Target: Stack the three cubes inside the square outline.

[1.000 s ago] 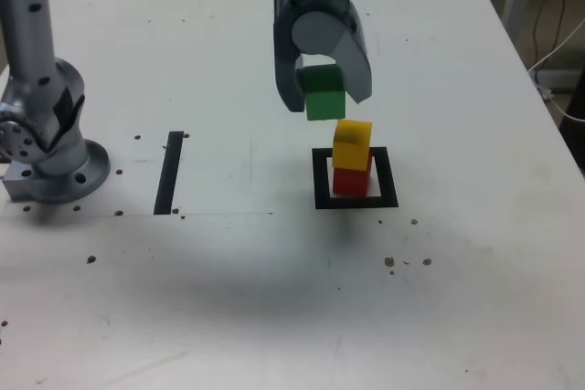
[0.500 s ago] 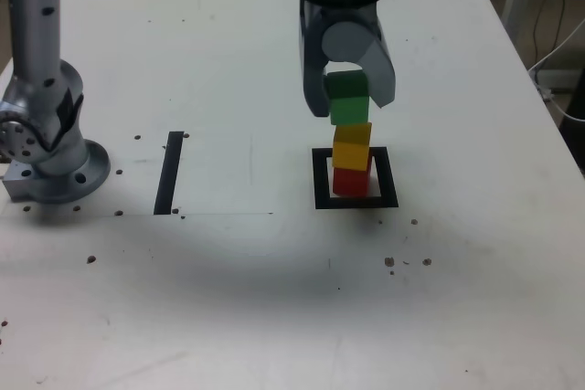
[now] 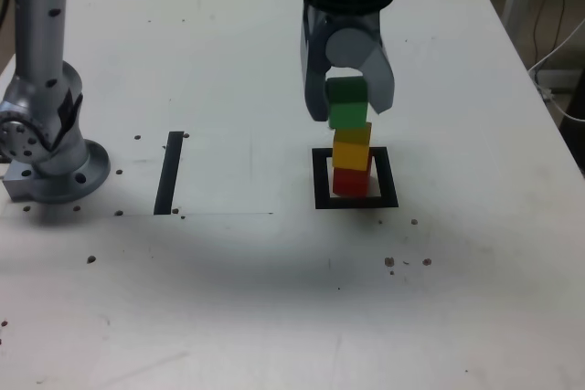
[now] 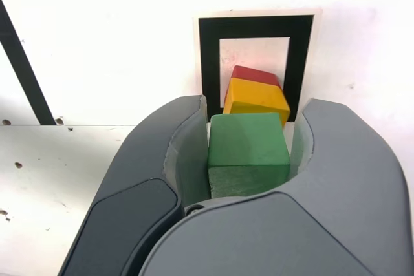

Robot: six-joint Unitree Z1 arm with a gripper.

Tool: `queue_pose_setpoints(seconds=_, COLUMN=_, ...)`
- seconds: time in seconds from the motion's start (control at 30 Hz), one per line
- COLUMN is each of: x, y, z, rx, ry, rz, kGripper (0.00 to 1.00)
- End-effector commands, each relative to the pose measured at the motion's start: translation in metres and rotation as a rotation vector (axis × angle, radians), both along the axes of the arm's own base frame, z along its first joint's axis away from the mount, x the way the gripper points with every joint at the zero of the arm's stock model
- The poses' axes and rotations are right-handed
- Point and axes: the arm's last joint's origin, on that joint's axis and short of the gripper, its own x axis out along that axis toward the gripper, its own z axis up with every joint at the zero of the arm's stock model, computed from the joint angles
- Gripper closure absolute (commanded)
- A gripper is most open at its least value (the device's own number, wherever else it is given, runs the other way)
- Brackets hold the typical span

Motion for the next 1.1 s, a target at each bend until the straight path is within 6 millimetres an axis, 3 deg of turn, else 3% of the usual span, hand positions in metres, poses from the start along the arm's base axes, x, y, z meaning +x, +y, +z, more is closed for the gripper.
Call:
queue_pose_setpoints(seconds=0.0, x=0.0017, y=-0.0001, z=-0.0035, rx=-0.007, ry=0.007, rz=0.0, kGripper=0.83)
queue_pose_setpoints(seconds=0.23, x=0.0069, y=-0.0004, z=-0.0096, rx=-0.009, ry=0.005, rz=-0.003, kGripper=0.82)
queue_pose_setpoints(seconds=0.47, x=0.0083, y=-0.0003, z=-0.0116, rx=-0.004, ry=0.005, rz=-0.007, kGripper=0.71)
queue_pose_setpoints(seconds=0.77, x=0.006, y=-0.0013, z=-0.0123, rx=-0.011, ry=0.014, rz=-0.008, kGripper=0.42)
queue_pose_setpoints(seconds=0.97, x=0.0043, y=-0.0025, z=-0.0094, rx=-0.011, ry=0.005, rz=-0.012, kGripper=0.06)
queue_pose_setpoints(seconds=1.07, x=0.0028, y=-0.0023, z=-0.0077, rx=-0.009, ry=0.003, rz=-0.012, kGripper=0.0)
